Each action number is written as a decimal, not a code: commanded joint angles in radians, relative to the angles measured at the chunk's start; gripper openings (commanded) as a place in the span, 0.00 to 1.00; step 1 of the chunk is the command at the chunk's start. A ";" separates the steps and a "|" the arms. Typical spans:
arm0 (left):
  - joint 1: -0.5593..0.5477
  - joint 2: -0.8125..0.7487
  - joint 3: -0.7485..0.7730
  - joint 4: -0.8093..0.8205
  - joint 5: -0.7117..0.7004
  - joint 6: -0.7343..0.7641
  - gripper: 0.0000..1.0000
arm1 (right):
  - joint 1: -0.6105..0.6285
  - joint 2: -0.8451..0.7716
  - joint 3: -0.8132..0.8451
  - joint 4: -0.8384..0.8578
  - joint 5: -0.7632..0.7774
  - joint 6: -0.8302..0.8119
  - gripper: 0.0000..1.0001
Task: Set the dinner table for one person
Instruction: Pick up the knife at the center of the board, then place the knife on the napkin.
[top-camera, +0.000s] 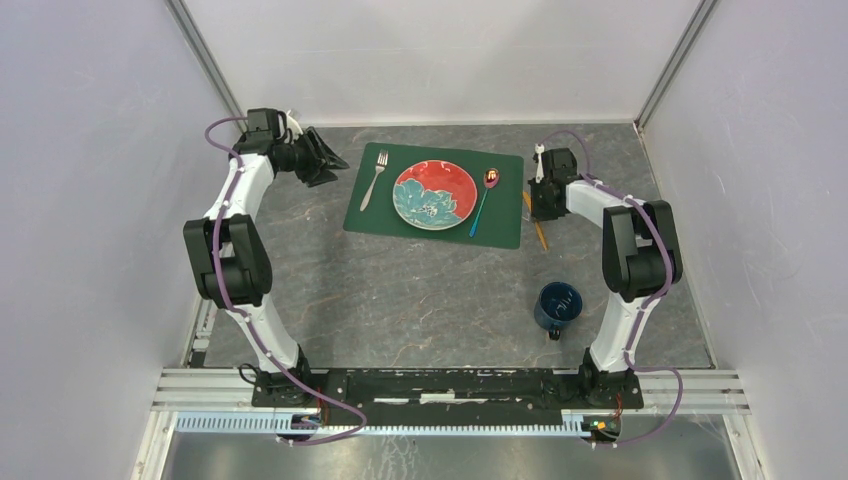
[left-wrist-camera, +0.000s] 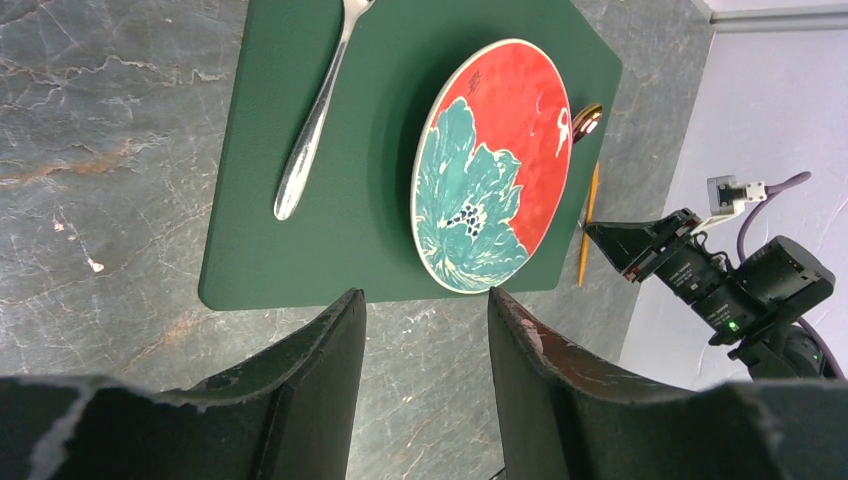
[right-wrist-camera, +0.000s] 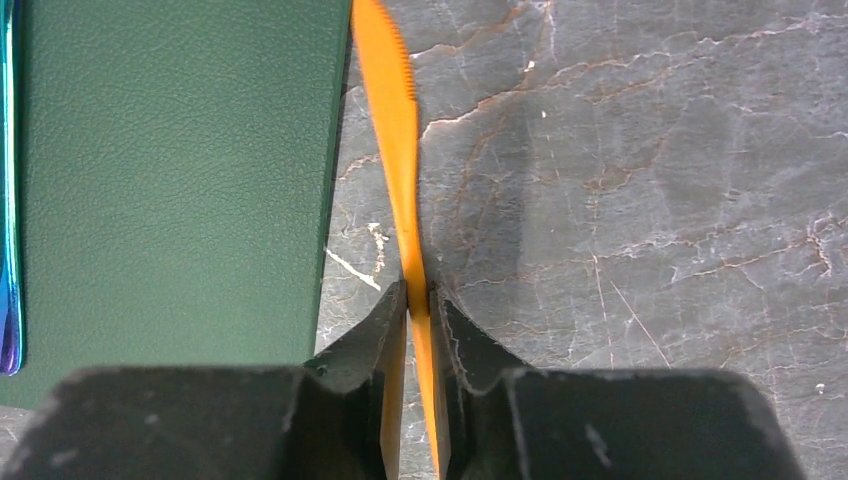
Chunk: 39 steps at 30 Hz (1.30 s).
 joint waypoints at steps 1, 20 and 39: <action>0.006 -0.041 -0.009 0.023 0.010 0.028 0.55 | 0.019 -0.004 -0.029 -0.015 -0.014 0.011 0.18; 0.007 -0.047 -0.018 0.022 0.016 0.040 0.55 | 0.047 -0.020 0.204 -0.118 -0.038 0.049 0.07; 0.009 -0.069 -0.024 0.012 0.032 0.055 0.55 | 0.214 0.062 0.307 -0.147 0.058 0.200 0.03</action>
